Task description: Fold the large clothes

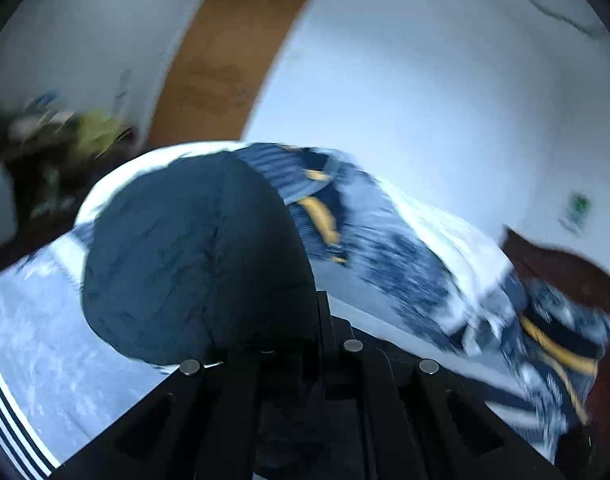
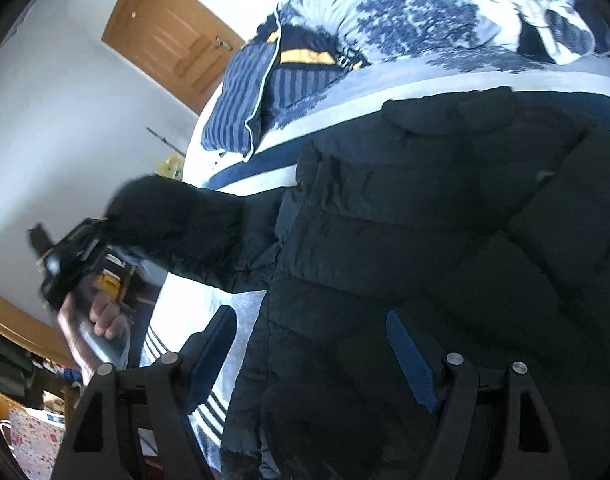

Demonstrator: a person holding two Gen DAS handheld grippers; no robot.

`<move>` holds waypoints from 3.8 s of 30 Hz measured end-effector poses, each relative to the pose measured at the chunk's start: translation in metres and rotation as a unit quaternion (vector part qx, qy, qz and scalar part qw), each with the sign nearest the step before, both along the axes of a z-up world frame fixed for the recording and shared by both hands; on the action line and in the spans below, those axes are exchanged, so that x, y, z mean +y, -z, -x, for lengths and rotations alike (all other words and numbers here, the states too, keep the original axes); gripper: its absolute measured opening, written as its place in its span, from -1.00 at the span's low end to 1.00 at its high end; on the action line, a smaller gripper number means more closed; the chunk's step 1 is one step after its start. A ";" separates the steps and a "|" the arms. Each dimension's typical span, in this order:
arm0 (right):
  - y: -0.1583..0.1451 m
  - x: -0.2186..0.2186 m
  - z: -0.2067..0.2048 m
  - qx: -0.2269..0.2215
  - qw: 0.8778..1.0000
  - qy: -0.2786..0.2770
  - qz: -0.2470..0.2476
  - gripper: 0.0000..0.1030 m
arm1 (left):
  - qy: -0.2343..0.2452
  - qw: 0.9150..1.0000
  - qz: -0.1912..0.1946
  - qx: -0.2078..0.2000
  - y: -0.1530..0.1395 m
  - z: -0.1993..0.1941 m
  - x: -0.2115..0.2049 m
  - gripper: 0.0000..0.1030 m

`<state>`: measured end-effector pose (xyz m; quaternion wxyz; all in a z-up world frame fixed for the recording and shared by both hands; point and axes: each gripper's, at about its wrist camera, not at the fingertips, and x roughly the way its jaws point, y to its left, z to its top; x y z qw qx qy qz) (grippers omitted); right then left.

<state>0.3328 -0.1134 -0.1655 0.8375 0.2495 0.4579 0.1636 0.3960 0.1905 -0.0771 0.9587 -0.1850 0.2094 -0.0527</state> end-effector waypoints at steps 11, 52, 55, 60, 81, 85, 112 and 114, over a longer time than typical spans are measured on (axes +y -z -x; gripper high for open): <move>0.005 -0.114 0.073 -0.016 0.994 0.097 -0.047 0.56 | 0.207 0.965 -0.158 0.040 0.039 0.052 -0.266 -0.90; 0.050 -0.084 0.019 0.028 0.970 0.167 0.176 -0.37 | 0.023 0.893 0.200 0.403 0.203 -0.020 -0.092 -0.87; 0.057 -0.106 0.028 0.035 0.973 0.190 0.127 -0.80 | 0.033 0.901 0.198 0.384 0.191 -0.015 -0.102 -0.99; -0.001 -0.144 0.054 -0.091 0.972 0.217 0.024 -0.84 | 0.043 0.930 0.192 0.310 0.149 0.000 -0.116 -0.99; 0.091 -0.186 0.131 0.051 0.958 0.281 -0.028 0.58 | 0.068 0.952 0.033 0.297 0.142 0.064 -0.152 -0.97; 0.068 -0.186 0.168 0.044 0.954 0.295 0.010 0.58 | 0.065 0.963 -0.043 0.259 0.123 0.129 -0.139 0.31; -0.010 -0.236 0.261 -0.037 0.982 0.185 -0.001 0.58 | 0.031 0.983 -0.021 0.180 0.051 0.221 -0.067 0.53; -0.037 -0.250 0.228 -0.036 0.987 0.159 0.003 0.58 | 0.040 0.984 -0.028 0.171 0.035 0.194 -0.074 0.57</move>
